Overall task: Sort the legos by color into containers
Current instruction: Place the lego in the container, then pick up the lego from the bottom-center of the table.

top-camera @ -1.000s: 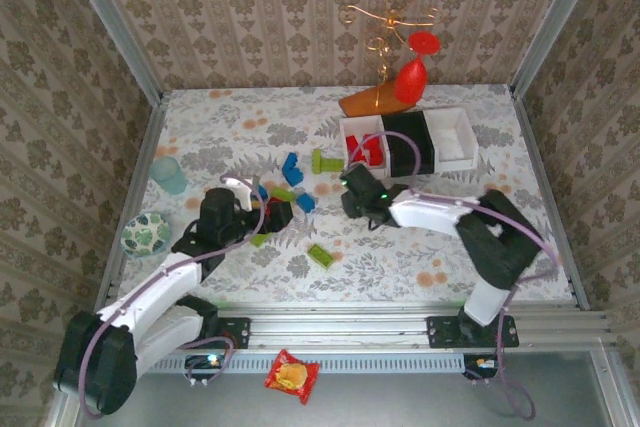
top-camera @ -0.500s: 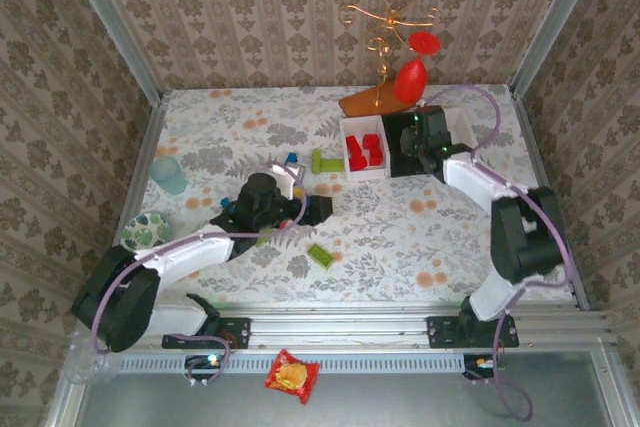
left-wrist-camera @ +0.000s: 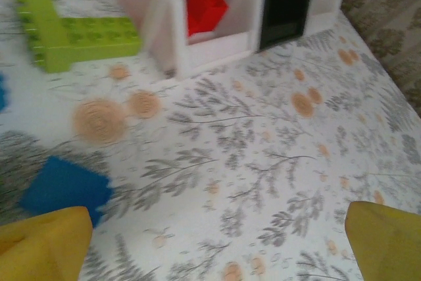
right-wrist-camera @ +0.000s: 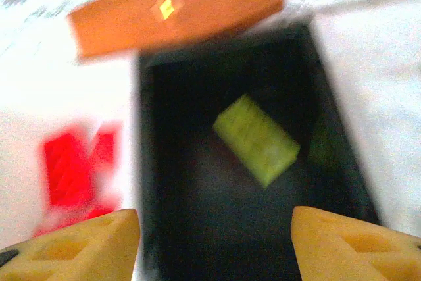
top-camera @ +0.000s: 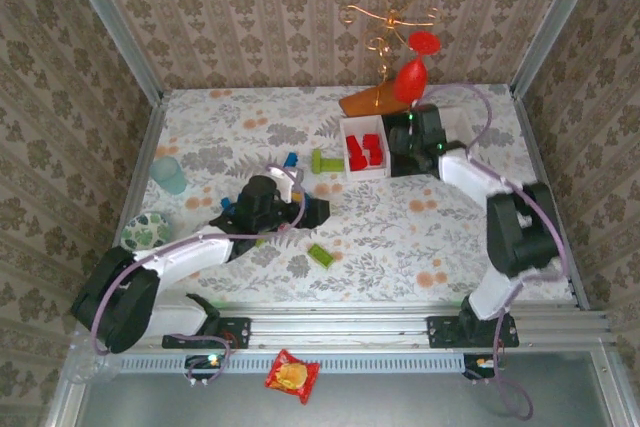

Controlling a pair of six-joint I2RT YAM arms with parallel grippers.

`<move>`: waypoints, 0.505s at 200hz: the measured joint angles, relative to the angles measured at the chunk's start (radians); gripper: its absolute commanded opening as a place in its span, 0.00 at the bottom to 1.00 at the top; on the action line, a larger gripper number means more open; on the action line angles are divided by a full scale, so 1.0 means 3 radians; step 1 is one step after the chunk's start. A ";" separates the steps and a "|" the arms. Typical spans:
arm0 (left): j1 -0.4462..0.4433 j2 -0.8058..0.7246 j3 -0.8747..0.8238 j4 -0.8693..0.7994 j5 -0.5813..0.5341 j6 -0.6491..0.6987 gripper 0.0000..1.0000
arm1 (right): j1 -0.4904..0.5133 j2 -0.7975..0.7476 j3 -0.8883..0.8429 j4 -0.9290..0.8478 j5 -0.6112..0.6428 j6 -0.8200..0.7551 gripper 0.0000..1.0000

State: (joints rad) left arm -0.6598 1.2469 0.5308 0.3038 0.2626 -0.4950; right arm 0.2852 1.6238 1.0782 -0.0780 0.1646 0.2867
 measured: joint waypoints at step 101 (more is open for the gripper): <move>0.0894 -0.1541 -0.0350 -0.1729 0.0635 -0.0062 1.00 | 0.2269 -0.0607 -0.0988 -0.0019 -0.0231 0.0017 0.82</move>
State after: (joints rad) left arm -0.3916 0.7845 0.4259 -0.2150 0.4530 -0.5137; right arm 0.9657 1.4418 0.7818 -0.0837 0.0952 0.2916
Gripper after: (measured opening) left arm 0.999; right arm 0.817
